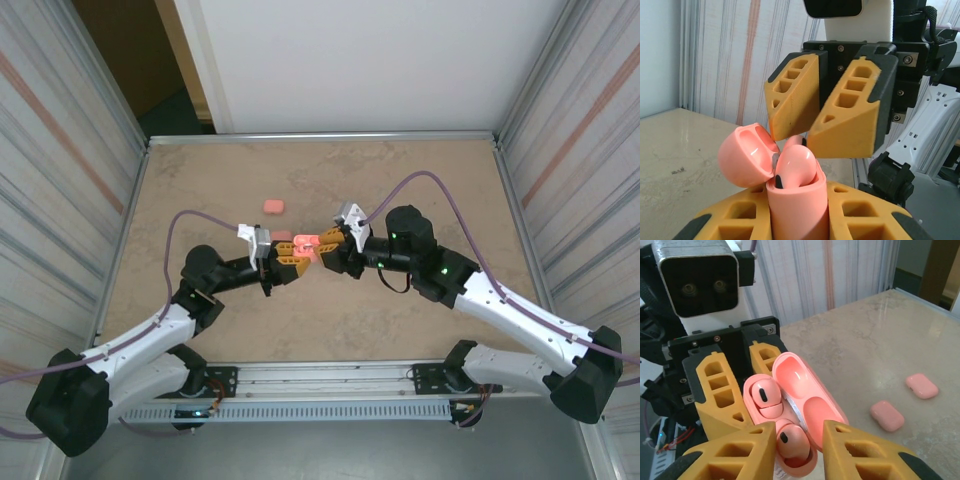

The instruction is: Insert the wireless bluetooth earbuds into the charging case

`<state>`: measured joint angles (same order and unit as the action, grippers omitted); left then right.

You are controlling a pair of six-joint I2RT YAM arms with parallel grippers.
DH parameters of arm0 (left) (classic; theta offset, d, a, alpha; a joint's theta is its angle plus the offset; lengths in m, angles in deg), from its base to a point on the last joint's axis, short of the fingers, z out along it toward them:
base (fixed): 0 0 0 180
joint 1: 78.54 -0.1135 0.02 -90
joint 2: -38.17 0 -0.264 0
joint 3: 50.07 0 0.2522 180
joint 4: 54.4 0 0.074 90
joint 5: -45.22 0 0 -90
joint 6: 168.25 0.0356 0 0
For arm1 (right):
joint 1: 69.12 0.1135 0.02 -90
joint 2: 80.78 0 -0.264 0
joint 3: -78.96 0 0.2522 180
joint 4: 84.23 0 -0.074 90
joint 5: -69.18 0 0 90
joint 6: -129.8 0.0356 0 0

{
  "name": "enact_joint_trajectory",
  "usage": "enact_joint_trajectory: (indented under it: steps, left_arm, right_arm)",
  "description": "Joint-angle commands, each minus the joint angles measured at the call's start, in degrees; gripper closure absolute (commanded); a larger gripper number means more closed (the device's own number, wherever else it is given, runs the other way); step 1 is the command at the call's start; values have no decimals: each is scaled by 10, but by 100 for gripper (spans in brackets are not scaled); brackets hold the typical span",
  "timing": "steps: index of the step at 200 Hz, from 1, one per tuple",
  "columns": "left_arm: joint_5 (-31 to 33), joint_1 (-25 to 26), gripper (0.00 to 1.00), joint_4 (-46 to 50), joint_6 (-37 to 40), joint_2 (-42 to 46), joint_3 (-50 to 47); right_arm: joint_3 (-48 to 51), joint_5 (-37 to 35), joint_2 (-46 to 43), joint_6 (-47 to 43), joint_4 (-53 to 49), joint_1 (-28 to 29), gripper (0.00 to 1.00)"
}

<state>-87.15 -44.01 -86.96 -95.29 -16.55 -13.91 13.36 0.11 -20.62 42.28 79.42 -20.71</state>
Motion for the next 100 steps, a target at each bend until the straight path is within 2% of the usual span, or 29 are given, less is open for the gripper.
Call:
enact_joint_trajectory:
  steps: [1, 51, 86, 94, 100]
  left_arm:
    - [-4, 2, 100, -30, -5, 3, 19]
    - [-5, 2, 100, -31, -4, -5, 20]
    - [-5, 3, 100, -31, 0, -7, 23]
    - [-5, 3, 100, -31, 1, -8, 23]
    - [-4, 3, 100, -31, 2, -8, 24]
  right_arm:
    - [-5, 4, -10, 5, -9, 3, 63]
    - [-32, -25, -29, 25, -31, -4, 45]
    - [-26, -30, -54, 68, -22, -33, 29]
    - [-19, -31, -61, 82, -14, -41, 17]
    - [-15, -28, -66, 91, -8, -45, 0]
